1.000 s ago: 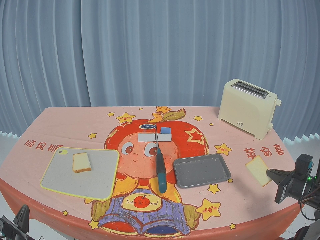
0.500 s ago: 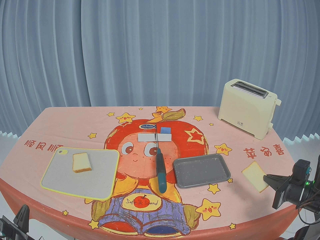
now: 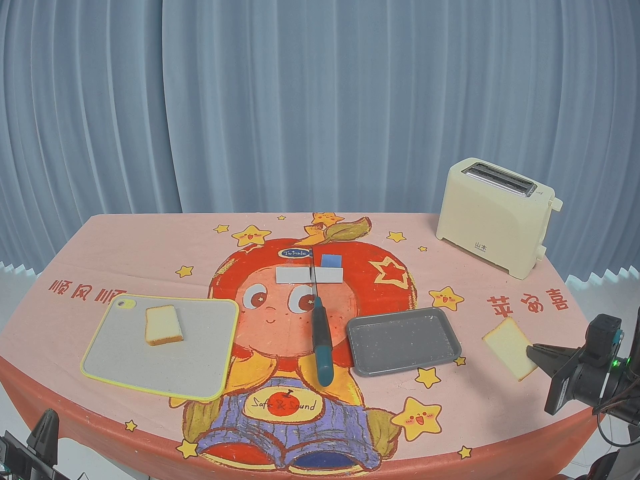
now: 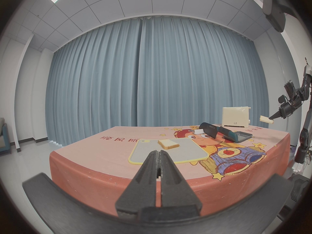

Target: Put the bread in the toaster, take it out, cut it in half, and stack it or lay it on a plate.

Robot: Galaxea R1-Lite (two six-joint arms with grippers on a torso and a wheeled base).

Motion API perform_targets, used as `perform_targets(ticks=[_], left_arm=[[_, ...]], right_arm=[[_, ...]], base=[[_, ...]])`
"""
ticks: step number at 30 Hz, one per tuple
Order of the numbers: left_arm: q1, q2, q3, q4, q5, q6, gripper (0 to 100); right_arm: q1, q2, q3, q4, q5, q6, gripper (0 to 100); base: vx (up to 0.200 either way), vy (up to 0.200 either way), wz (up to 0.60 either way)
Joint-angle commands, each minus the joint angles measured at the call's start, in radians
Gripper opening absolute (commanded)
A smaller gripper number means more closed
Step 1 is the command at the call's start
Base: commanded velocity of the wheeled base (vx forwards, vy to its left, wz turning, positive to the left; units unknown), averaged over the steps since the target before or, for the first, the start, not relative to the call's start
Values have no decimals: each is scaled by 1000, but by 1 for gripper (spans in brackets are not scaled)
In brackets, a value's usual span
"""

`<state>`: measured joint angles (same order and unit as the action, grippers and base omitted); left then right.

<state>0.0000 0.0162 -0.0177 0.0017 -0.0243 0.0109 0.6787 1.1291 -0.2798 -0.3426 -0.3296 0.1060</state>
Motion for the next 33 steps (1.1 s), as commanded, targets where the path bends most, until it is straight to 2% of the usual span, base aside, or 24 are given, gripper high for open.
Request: perform_targets(ticks=[1, 28, 33], left_arm=[[0, -9, 16, 0, 0, 0, 0], [0, -9, 16, 0, 0, 0, 0], [0, -9, 16, 0, 0, 0, 0]], right_arm=[[1, -3, -1, 0, 0, 0, 0], [1, 9, -1, -1, 9, 0, 0], [24, 11, -7, -1, 1, 0, 0]], base=[[0, 0, 0], [0, 0, 0], [0, 0, 0]])
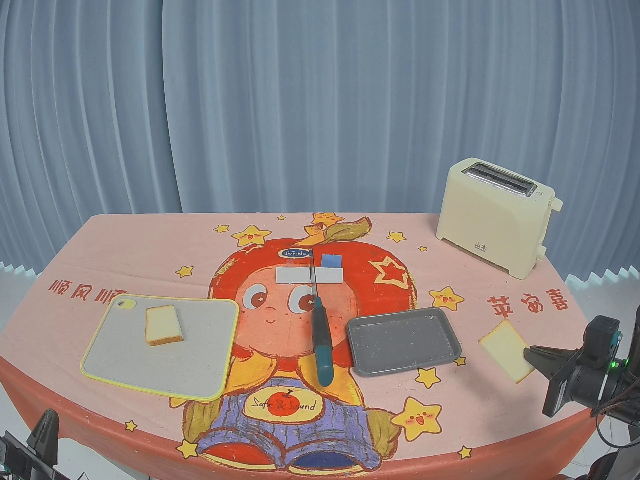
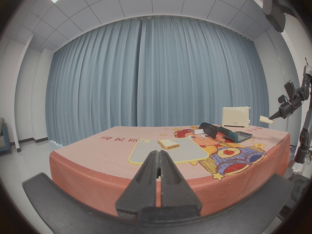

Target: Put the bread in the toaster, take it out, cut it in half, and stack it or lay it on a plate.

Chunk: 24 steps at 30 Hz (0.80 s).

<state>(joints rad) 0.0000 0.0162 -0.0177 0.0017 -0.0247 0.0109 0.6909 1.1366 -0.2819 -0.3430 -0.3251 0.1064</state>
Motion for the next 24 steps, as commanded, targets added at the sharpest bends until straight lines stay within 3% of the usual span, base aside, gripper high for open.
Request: perform_targets(ticks=[1, 24], left_arm=[[0, -9, 16, 0, 0, 0, 0], [0, -9, 16, 0, 0, 0, 0]], right_arm=[[13, 3, -8, -1, -5, -1, 0], [32, 43, -20, -2, -5, 19, 0]], base=[[0, 0, 0], [0, 0, 0]])
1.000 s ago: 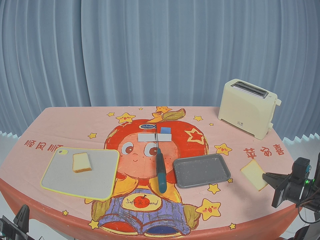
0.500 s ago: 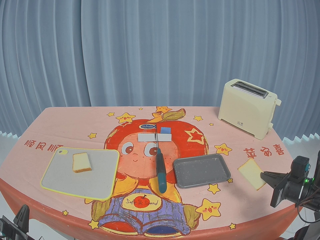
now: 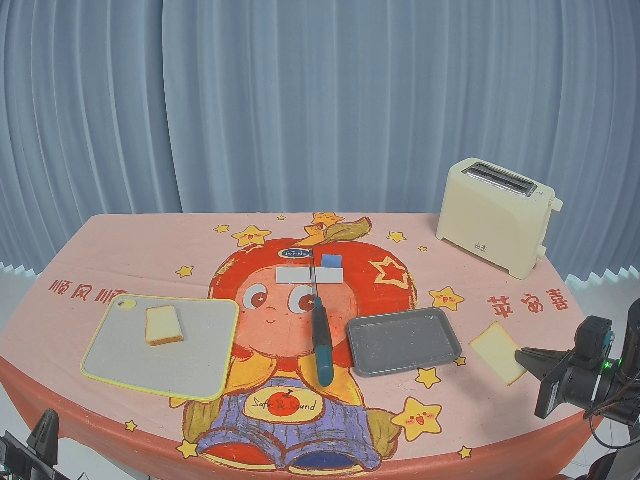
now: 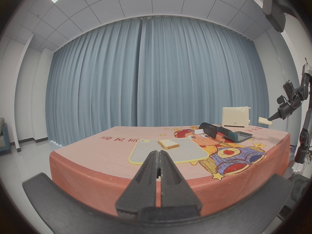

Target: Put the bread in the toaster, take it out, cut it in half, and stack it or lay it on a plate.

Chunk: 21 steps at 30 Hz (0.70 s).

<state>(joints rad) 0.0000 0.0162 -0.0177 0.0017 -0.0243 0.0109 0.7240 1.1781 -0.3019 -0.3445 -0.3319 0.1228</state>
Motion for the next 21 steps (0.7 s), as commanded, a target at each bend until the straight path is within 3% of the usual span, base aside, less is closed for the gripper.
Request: perform_targets(ticks=[1, 9, 21], left_arm=[[0, -9, 16, 0, 0, 0, 0], [0, -9, 16, 0, 0, 0, 0], [0, -9, 16, 0, 0, 0, 0]], right_arm=[[-3, 5, -2, -1, 4, 8, 0], [-15, 20, -6, -1, 7, 17, 0], [-38, 81, -103, 2, -2, 14, 0]], base=[[0, 0, 0], [0, 0, 0], [0, 0, 0]])
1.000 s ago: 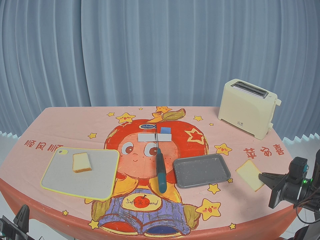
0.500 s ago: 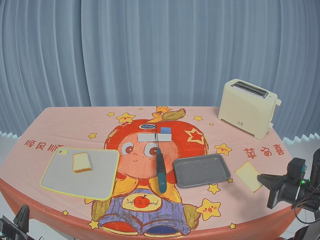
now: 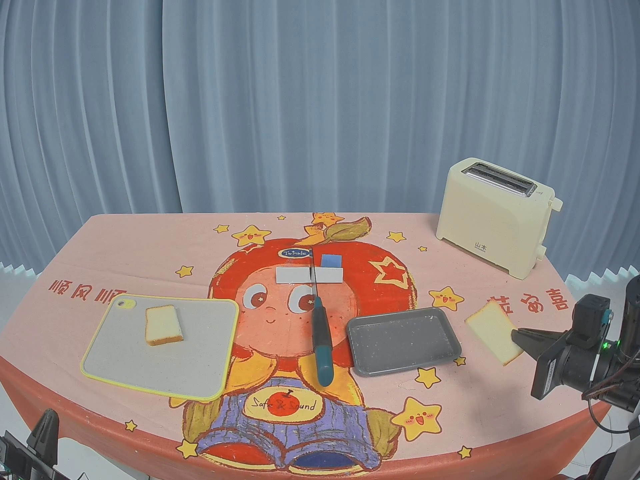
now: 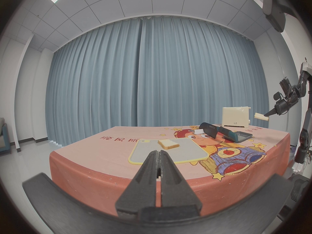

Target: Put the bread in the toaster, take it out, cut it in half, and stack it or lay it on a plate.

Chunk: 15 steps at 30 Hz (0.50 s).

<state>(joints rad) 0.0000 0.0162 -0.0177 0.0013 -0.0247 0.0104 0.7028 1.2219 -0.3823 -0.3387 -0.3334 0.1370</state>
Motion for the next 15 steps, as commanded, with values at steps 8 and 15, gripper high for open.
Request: perform_targets(ticks=[8, 15], left_arm=[[0, -9, 16, 0, 0, 0, 0], [0, -9, 16, 0, 0, 0, 0]], right_arm=[[-32, 76, -41, -6, 1, 0, 0], [-31, 82, -47, -6, 4, -4, 0]], base=[[0, 0, 0], [0, 0, 0]])
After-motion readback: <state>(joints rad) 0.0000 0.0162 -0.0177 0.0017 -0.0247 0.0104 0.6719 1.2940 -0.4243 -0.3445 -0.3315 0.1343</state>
